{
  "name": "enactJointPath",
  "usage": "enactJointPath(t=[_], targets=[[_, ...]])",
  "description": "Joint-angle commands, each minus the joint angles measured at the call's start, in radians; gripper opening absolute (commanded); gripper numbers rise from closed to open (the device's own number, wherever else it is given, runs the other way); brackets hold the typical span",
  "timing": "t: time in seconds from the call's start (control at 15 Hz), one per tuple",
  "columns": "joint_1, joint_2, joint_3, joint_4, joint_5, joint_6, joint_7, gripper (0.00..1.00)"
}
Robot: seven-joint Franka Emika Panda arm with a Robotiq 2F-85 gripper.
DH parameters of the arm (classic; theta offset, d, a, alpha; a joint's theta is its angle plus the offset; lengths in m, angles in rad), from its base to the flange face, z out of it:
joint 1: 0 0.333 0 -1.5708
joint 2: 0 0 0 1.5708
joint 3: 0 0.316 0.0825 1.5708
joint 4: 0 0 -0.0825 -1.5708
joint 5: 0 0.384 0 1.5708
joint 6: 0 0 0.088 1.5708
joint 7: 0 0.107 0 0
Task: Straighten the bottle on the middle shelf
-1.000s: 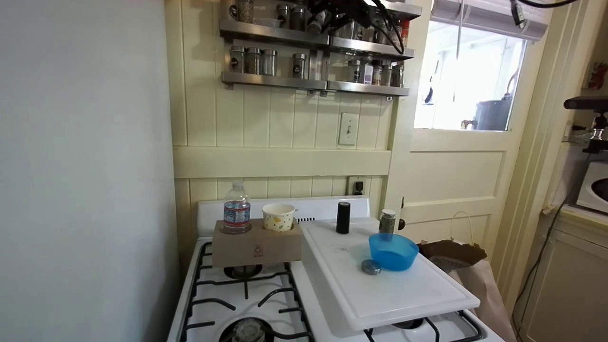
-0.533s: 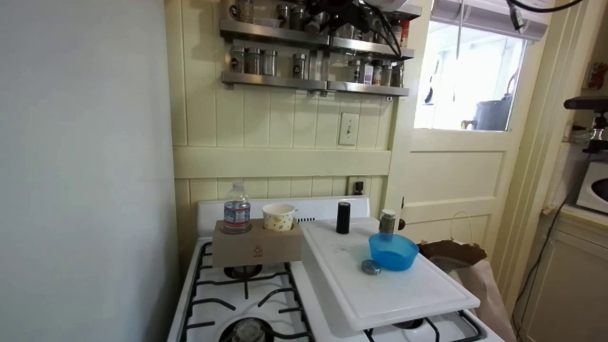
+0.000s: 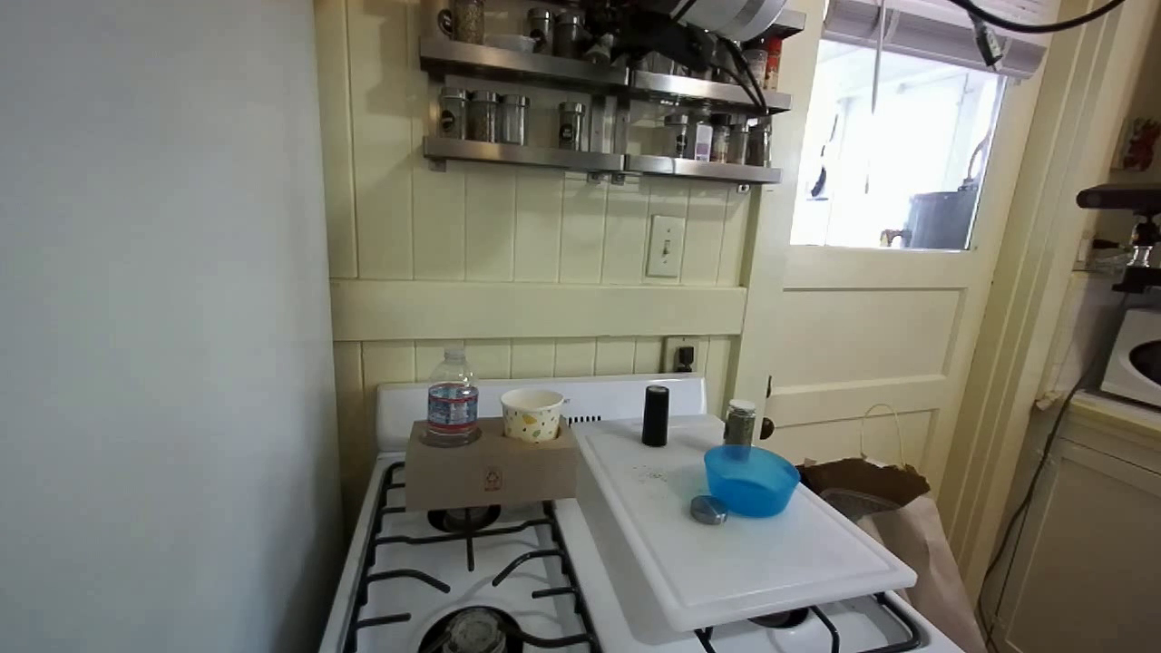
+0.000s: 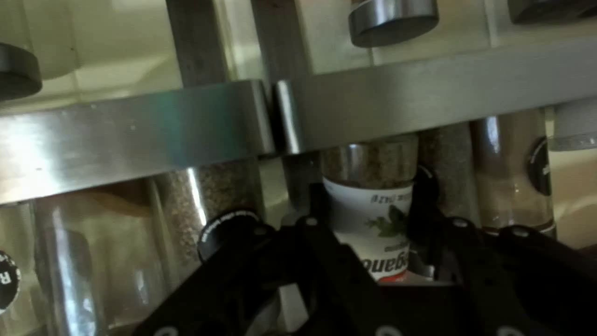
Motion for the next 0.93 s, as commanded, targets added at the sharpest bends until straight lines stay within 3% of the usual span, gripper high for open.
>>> enactJointPath(t=[0.0, 0.6, 0.67, 0.73, 0.87], targets=[[-0.002, -0.031, 0.0, -0.063, -0.016, 0.055, -0.037, 0.19], [-0.005, -0.053, 0.007, -0.11, -0.002, 0.088, -0.117, 0.19], [0.002, -0.056, -0.002, -0.112, -0.007, 0.085, -0.108, 0.69], [0.002, -0.06, -0.003, -0.119, -0.007, 0.085, -0.107, 0.7], [0.002, -0.067, -0.004, -0.125, -0.006, 0.085, -0.106, 0.83]])
